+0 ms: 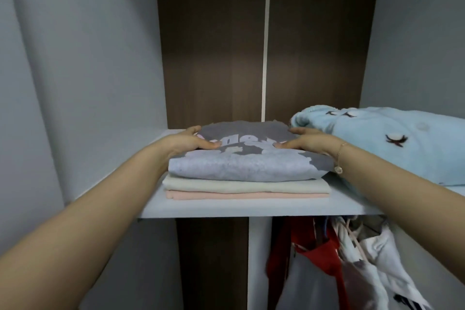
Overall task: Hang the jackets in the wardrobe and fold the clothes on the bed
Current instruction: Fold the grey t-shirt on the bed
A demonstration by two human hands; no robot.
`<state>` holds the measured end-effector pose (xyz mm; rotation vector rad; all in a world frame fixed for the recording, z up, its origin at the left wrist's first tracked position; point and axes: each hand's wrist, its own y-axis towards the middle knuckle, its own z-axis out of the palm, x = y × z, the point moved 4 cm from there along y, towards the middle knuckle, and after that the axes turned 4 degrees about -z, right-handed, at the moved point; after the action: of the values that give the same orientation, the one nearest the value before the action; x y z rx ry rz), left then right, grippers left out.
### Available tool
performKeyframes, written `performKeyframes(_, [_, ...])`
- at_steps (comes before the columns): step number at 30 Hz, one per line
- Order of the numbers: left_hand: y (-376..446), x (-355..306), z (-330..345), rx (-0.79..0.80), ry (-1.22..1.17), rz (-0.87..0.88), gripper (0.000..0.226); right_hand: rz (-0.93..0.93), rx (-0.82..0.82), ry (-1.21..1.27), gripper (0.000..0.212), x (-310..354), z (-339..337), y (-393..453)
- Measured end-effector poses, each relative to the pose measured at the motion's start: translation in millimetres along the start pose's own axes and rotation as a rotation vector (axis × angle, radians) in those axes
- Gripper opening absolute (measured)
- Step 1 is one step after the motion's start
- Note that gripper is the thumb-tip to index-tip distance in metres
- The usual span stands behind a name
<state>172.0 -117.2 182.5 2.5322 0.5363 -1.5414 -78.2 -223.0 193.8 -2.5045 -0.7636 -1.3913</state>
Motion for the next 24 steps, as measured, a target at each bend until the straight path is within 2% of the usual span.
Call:
performKeyframes(3, [-10, -2, -4, -0.08, 0.181, -0.026, 0.09, -0.01, -0.011, 0.002, 0.08, -6, 2, -10])
performKeyframes(4, [-16, -7, -6, -0.138, 0.255, -0.031, 0.088, -0.033, -0.013, -0.077, 0.077, 1, -1, -15])
performKeyframes(6, [-25, -25, -12, -0.283, 0.431, 0.011, 0.081, -0.132, -0.05, -0.458, 0.068, 24, -12, -22])
performKeyframes(8, [-34, -52, -9, -0.352, 0.542, 0.135, 0.065, -0.254, -0.092, -0.608, 0.055, 51, -14, -27])
performKeyframes(11, [-34, -63, 28, -0.22, 0.708, 0.281, 0.046, -0.316, 0.023, -0.63, 0.049, 61, 21, -28])
performKeyframes(14, [-23, -28, 65, -0.1, 0.902, 0.182, 0.05, -0.29, 0.097, -0.754, 0.055, 24, 68, -20])
performKeyframes(17, [-16, -6, 68, -0.163, 0.869, 0.17, 0.05, -0.301, 0.043, -0.744, 0.056, 6, 73, -5])
performKeyframes(24, [-25, -5, 58, -0.184, 0.859, 0.047, 0.052, -0.311, 0.054, -0.746, 0.058, 5, 71, -5])
